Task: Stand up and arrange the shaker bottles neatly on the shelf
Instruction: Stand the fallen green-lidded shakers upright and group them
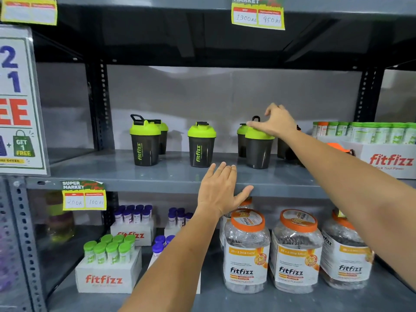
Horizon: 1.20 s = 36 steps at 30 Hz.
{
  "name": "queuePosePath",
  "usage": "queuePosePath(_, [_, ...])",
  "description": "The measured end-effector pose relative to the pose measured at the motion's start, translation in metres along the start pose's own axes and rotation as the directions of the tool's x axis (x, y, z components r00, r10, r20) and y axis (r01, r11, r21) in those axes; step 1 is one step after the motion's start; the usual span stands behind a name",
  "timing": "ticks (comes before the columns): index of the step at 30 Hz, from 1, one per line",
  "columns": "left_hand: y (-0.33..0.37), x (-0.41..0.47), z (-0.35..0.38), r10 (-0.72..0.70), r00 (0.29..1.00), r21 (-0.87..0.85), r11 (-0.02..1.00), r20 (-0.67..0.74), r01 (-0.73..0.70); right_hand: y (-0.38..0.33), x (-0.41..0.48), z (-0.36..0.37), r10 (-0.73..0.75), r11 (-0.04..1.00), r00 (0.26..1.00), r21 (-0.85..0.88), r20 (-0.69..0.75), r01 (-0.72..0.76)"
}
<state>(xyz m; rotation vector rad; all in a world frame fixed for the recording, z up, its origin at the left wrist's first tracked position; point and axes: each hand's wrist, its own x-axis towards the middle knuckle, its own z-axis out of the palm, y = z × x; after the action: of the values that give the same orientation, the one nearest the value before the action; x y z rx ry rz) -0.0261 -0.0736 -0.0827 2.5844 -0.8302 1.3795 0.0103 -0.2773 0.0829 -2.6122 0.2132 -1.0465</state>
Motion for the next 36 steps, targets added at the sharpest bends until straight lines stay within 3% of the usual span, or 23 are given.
queuePosePath(3, [0.001, -0.001, 0.000, 0.004, 1.000, 0.000, 1.000, -0.020, -0.004, 0.006, 0.002, 0.007, 0.046, 0.995, 0.985, -0.099, 0.164, -0.030])
queuePosePath(7, [0.001, -0.001, 0.001, 0.002, 0.999, 0.003, 1.000, -0.036, -0.002, 0.010, 0.010, 0.009, 0.044, 0.998, 0.983, 0.034, 0.180, -0.051])
queuePosePath(13, [0.000, -0.001, 0.001, 0.004, 1.000, 0.003, 1.000, -0.030, -0.004, 0.009, 0.005, 0.007, -0.019, 0.992, 0.992, -0.120, 0.126, 0.034])
queuePosePath(18, [0.000, -0.001, 0.000, 0.004, 0.999, -0.001, 1.000, -0.032, -0.004, 0.012, 0.012, 0.006, 0.005, 0.998, 0.980, 0.058, 0.197, -0.017])
queuePosePath(23, [0.000, -0.001, -0.001, 0.007, 0.999, -0.013, 1.000, -0.041, -0.007, 0.017, 0.010, 0.011, 0.016, 0.996, 0.987, 0.084, 0.160, -0.030])
queuePosePath(29, [0.001, -0.002, -0.004, 0.004, 0.998, -0.023, 1.000, -0.066, -0.005, 0.016, 0.007, 0.010, 0.086, 0.898, 0.952, 0.391, 0.294, -0.202])
queuePosePath(36, [0.002, -0.003, -0.002, -0.008, 0.996, -0.056, 0.998, -0.091, 0.003, 0.027, -0.002, -0.004, 0.025, 0.852, 0.928, 0.479, 0.370, -0.214])
